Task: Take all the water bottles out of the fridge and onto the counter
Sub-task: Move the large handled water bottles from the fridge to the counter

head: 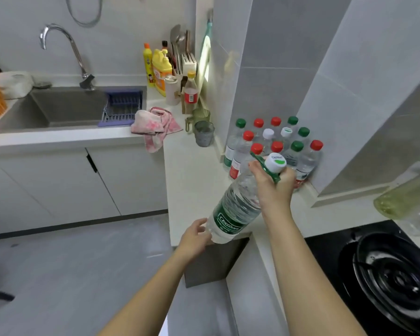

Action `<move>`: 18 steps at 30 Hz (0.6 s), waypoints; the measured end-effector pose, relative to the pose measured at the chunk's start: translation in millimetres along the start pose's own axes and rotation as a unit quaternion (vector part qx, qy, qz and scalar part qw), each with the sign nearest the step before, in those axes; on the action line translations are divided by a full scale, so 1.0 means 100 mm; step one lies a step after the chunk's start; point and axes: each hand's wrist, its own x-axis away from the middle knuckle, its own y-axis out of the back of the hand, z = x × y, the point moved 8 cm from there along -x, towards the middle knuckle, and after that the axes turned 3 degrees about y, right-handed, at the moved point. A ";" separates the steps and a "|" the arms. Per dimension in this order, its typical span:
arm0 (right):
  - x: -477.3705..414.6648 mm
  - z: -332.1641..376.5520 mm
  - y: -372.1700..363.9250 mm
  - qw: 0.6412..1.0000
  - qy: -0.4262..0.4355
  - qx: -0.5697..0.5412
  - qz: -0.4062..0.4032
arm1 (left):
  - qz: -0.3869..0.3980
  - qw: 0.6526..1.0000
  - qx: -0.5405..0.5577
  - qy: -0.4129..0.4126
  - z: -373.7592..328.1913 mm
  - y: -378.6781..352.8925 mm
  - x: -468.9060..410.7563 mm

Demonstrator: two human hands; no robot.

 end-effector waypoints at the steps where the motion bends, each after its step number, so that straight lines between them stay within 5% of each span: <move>1: -0.05 -0.04 0.01 1.000 0.014 0.018 0.006 | 0.007 0.999 -0.033 -0.021 -0.04 -0.07 -0.07; 7: -0.35 -0.24 0.12 0.996 0.046 0.081 -0.006 | 0.020 0.981 -0.148 -0.123 -0.33 -0.45 -0.42; 18: -0.76 -0.41 0.10 0.988 0.056 0.130 0.057 | 0.015 0.944 -0.287 -0.161 -0.56 -0.82 -0.88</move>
